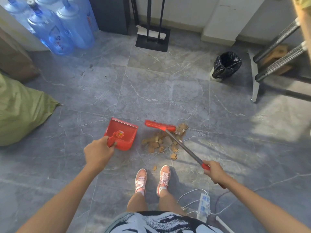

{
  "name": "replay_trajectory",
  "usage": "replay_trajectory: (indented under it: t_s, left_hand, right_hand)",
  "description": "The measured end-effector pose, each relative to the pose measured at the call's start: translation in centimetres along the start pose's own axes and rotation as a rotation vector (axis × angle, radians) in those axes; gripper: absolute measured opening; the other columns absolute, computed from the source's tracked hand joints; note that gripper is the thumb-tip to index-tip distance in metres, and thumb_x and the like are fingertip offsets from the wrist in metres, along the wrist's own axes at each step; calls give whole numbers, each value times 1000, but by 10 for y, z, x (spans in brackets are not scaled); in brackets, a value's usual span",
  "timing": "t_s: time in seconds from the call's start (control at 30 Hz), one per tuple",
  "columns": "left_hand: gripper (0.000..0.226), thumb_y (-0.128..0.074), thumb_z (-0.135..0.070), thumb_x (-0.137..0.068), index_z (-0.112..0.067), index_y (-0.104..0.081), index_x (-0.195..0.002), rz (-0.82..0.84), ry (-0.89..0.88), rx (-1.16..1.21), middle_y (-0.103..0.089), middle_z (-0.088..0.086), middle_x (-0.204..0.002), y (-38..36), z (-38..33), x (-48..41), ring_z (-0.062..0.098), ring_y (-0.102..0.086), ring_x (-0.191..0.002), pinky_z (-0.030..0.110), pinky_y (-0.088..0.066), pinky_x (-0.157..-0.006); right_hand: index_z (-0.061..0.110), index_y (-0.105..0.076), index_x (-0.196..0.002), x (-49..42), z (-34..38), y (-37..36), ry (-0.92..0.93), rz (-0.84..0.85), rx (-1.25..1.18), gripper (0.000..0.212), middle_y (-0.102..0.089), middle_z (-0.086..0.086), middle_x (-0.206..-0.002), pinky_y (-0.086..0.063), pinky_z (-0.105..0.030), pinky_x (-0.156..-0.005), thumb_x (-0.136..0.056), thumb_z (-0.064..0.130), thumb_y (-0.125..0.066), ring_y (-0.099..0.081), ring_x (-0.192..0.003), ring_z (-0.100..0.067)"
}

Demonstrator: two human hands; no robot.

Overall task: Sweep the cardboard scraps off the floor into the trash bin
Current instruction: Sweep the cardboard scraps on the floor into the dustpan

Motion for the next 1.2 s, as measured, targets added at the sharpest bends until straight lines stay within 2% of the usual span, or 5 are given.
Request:
replay_trajectory:
  t_s: [0.07,0.17,0.47,0.87,1.2]
  left_hand:
    - [32,-64,-43,-80,-14,-58,-68,-2,-8,-12,-68,12,-67,1,-8,1,36,-66,-68,33,-46,-59]
    - [31,-67,-41,-79,-13,-59,-68,-5,-11,-24,-68,12,-67,0,-19,5,36,-65,-67,33,-45,-58]
    - [33,-62,-42,-82,-13,-60,-67,-9,-25,-100,-67,13,-63,-14,-66,12,36,-65,-63,31,-43,-55]
    - [31,-66,-40,-81,-11,-61,-69,-34,-49,-84,-67,16,-64,-26,-102,23,40,-64,-63,33,-42,-55]
    - [30,-64,-44,-80,-14,-64,-74,-28,-48,-55,-68,15,-67,-29,-108,43,38,-66,-66,35,-48,-59]
  right_hand:
    - [14,-59,-124,-2,-10,14,-43,-21,-83,38,-48,0,-67,-35,-14,-31,-87,4,-54,-42,-45,-13]
    - [2,-62,-113,-11,-22,40,-80,-55,-154,30,-43,-5,-59,-42,-27,-36,-86,-1,-51,-39,-42,-19]
    - [-4,-57,-101,-80,-38,77,-294,-139,-278,13,-56,-18,-70,-39,-25,-37,-91,3,-53,-53,-46,-25]
    - [5,-50,-94,-53,-60,-19,-347,7,-297,5,-55,-13,-76,-34,-24,-38,-91,5,-54,-50,-52,-21]
    - [-1,-57,-89,-12,-67,-46,-416,65,-766,6,-47,-12,-57,-40,-22,-36,-91,1,-51,-44,-39,-18]
Point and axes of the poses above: each hand's wrist, its own x-axis away from the middle knuckle, its own y-axis out of the back of the hand, z = x × y, the point moved 7 cm from there along -x, towards the middle knuckle
